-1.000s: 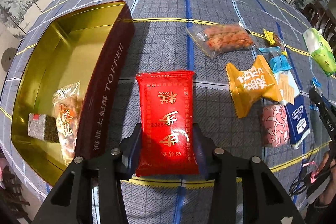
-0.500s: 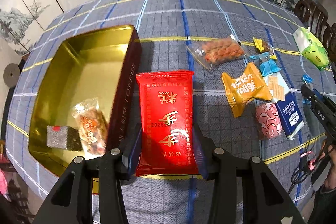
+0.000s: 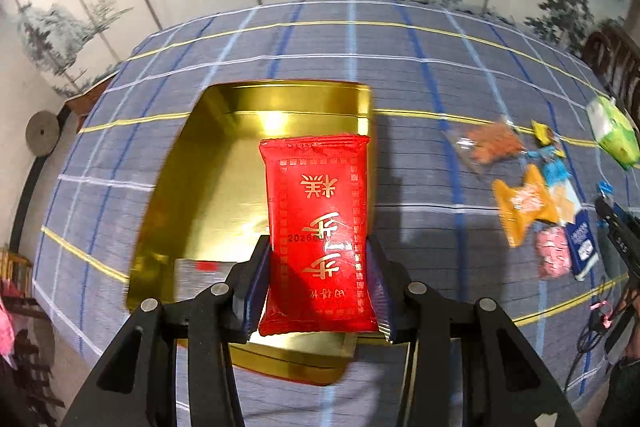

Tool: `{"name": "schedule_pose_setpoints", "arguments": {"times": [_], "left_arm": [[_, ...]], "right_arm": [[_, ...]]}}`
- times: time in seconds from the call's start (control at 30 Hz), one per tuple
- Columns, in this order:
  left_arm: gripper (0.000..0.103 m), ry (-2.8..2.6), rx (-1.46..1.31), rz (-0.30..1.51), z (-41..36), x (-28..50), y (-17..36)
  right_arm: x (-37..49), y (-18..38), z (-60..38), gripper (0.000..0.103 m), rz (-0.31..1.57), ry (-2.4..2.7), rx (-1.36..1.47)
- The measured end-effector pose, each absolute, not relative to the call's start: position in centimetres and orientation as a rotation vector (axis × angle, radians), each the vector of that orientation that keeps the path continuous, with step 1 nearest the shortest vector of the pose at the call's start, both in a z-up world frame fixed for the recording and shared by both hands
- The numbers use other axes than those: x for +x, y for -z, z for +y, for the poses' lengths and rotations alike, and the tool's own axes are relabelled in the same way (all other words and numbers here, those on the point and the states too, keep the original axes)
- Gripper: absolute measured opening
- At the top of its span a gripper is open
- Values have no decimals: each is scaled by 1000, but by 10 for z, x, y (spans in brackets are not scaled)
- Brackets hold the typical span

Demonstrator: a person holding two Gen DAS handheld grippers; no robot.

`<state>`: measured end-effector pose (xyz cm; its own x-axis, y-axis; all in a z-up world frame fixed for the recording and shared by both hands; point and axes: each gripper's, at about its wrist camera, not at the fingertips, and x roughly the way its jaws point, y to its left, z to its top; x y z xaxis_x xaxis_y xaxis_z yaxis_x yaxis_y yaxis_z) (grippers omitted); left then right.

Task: Organize snacks
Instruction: 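Carry the red packet into the gold tin and open the left gripper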

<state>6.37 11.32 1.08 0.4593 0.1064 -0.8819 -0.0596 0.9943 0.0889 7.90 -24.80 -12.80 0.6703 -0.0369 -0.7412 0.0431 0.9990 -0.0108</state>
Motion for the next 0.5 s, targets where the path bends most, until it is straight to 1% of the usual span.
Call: {"name": "schedule_pose_setpoints", "arguments": {"times": [0.2, 0.5], "left_arm": [[41, -166, 41, 1119, 156, 62, -5], [41, -201, 48, 1176, 185, 58, 19]], "right_arm": [[79, 128, -247, 28, 835, 46, 6], [79, 128, -247, 28, 835, 49, 1]]}}
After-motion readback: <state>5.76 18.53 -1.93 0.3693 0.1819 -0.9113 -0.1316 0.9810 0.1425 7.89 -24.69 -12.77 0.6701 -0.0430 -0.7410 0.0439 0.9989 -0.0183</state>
